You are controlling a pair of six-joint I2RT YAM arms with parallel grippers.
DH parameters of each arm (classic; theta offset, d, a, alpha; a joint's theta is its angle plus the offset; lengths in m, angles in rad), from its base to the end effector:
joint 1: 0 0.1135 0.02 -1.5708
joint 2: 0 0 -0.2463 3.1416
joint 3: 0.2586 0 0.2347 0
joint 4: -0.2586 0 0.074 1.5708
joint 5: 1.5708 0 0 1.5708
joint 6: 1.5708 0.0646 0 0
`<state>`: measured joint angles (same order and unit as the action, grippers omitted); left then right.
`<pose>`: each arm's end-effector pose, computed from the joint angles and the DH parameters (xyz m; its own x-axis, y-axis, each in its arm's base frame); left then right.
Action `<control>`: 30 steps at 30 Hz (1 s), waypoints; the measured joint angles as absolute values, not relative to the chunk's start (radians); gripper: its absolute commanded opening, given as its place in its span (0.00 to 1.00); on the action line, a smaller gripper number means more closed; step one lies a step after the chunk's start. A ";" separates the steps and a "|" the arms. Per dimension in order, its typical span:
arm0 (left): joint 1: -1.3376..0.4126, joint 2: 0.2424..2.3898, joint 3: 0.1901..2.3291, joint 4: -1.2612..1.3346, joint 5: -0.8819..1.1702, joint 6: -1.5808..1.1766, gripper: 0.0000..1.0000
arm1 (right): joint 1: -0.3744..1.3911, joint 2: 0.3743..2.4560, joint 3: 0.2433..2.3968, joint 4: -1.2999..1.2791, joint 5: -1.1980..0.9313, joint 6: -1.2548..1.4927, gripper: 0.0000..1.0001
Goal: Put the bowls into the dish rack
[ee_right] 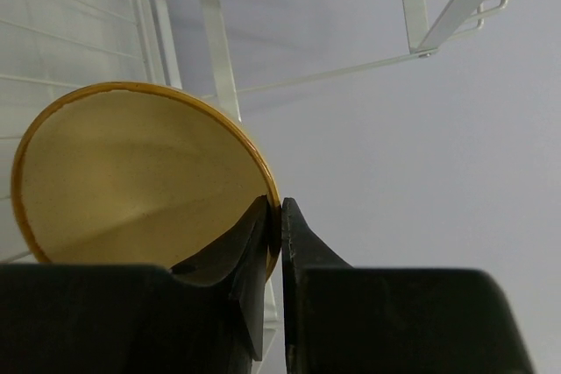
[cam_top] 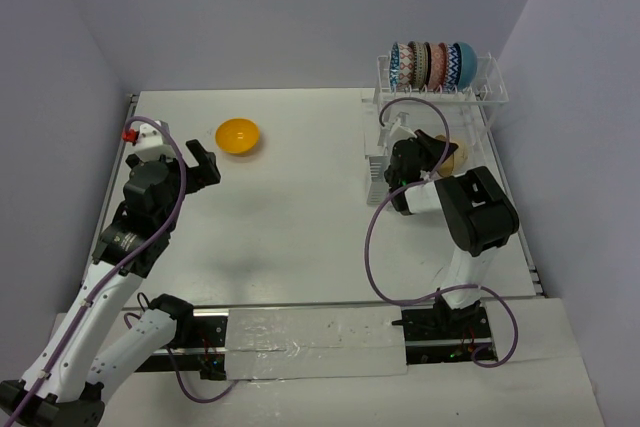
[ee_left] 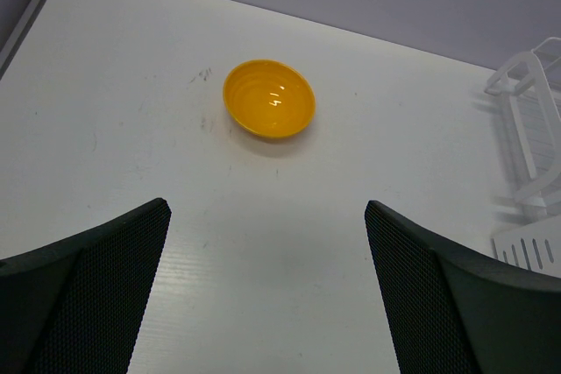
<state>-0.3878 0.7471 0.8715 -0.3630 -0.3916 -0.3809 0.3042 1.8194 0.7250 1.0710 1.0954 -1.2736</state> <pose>0.1824 -0.0479 0.3370 -0.2054 -0.2873 -0.9356 -0.0756 0.9578 -0.2775 0.3431 0.0475 0.1757 -0.6863 -0.6741 -0.2729 0.1869 0.1991 -0.9620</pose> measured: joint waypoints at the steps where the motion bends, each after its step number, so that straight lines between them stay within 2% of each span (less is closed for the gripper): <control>1: -0.388 0.746 0.871 -0.363 -0.392 -0.381 0.99 | 0.299 1.819 0.726 1.076 1.098 -1.280 0.00; 14: -0.388 0.751 0.871 -0.363 -0.391 -0.381 0.99 | 0.268 1.819 0.741 1.051 1.105 -1.219 0.00; 23: -0.388 0.775 0.871 -0.363 -0.391 -0.381 0.99 | 0.245 1.744 0.780 0.781 1.045 -0.953 0.00; 30: -0.388 0.783 0.871 -0.363 -0.391 -0.381 0.99 | 0.236 1.731 0.793 0.716 1.054 -0.867 0.00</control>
<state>-0.3878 0.7830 0.8711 -0.3630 -0.3908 -0.3809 0.2363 1.7306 0.7925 0.7158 1.0538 -0.8669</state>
